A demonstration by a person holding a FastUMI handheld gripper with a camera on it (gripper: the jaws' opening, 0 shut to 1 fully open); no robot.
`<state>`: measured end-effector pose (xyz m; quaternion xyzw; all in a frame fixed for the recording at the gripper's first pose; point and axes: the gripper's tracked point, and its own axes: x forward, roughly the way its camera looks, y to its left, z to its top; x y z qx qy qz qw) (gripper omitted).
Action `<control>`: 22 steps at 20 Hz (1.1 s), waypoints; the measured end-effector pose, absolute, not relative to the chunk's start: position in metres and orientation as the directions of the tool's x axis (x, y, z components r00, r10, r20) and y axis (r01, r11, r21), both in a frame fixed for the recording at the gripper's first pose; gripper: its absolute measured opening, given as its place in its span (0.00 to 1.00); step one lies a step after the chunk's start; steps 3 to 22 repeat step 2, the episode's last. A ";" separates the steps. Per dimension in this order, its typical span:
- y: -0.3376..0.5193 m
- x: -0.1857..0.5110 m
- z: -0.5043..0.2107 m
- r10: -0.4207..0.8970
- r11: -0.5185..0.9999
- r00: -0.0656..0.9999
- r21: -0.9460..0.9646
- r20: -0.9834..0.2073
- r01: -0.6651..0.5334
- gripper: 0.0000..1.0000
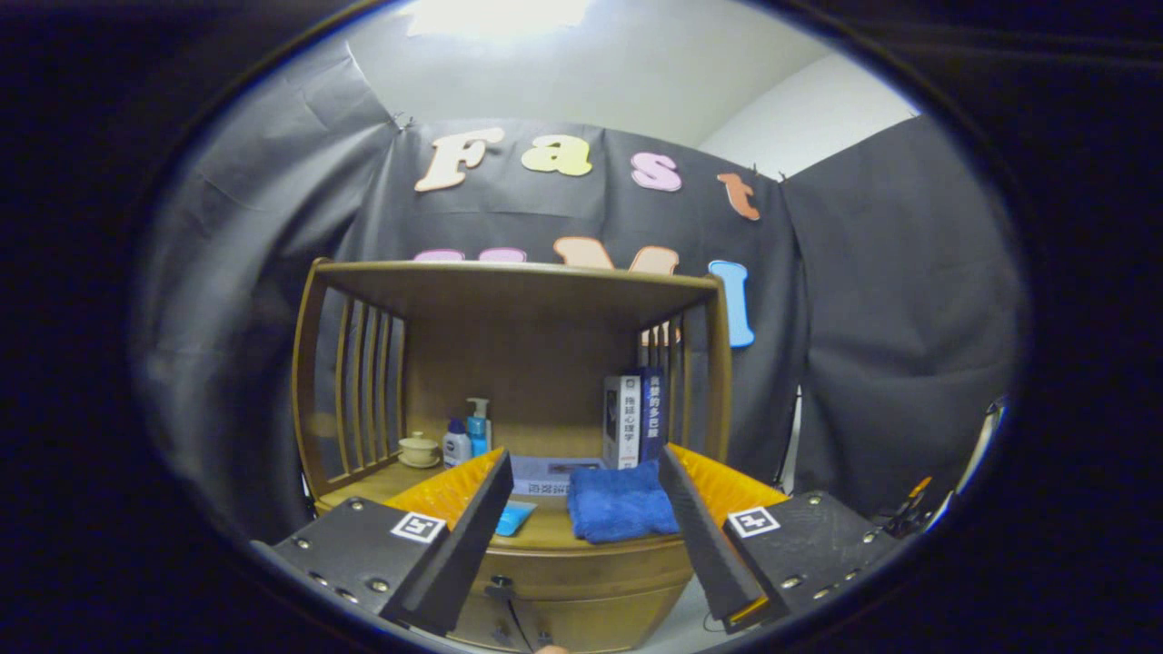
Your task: Pull open the drawer, take out the items inside it, and place them on the countertop above the cabinet.
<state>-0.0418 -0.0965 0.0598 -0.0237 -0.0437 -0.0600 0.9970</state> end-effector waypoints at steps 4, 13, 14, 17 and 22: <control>-0.100 -0.057 0.065 -0.098 0.993 0.991 -0.056 0.090 0.103 0.97; -0.100 -0.057 0.065 -0.098 0.993 0.991 -0.056 0.090 0.103 0.97; -0.100 -0.057 0.065 -0.098 0.993 0.991 -0.056 0.090 0.103 0.97; -0.100 -0.057 0.065 -0.098 0.993 0.991 -0.056 0.090 0.103 0.97; -0.100 -0.057 0.065 -0.098 0.993 0.991 -0.056 0.090 0.103 0.97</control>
